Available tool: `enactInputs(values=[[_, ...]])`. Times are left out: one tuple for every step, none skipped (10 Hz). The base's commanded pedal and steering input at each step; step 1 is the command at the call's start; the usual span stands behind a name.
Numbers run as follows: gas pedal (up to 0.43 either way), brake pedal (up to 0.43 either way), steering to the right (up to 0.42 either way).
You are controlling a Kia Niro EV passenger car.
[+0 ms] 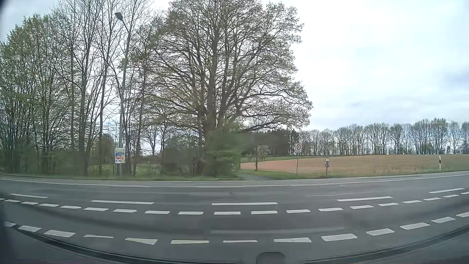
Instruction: Follow the waypoints while adhering to traffic rules and regulations
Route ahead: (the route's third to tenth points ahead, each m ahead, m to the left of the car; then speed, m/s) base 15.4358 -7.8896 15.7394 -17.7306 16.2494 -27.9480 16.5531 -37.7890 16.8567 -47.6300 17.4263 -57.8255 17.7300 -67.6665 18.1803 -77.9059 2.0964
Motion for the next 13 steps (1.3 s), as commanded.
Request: enactInputs(values=[[0.0, 0.195, 0.173], [0.0, 0.195, 0.173], [0.0, 0.177, 0.173], [0.0, 0.0, 0.174], [0.0, 0.0, 0.175], [0.0, 0.0, 0.175], [0.0, 0.006, 0.175], [0.087, 0.006, 0.176], [0.228, 0.0, 0.179], [0.287, 0.0, 0.181], [0.331, 0.006, 0.184], [0.358, 0.006, 0.187], [0.378, 0.0, 0.188]])
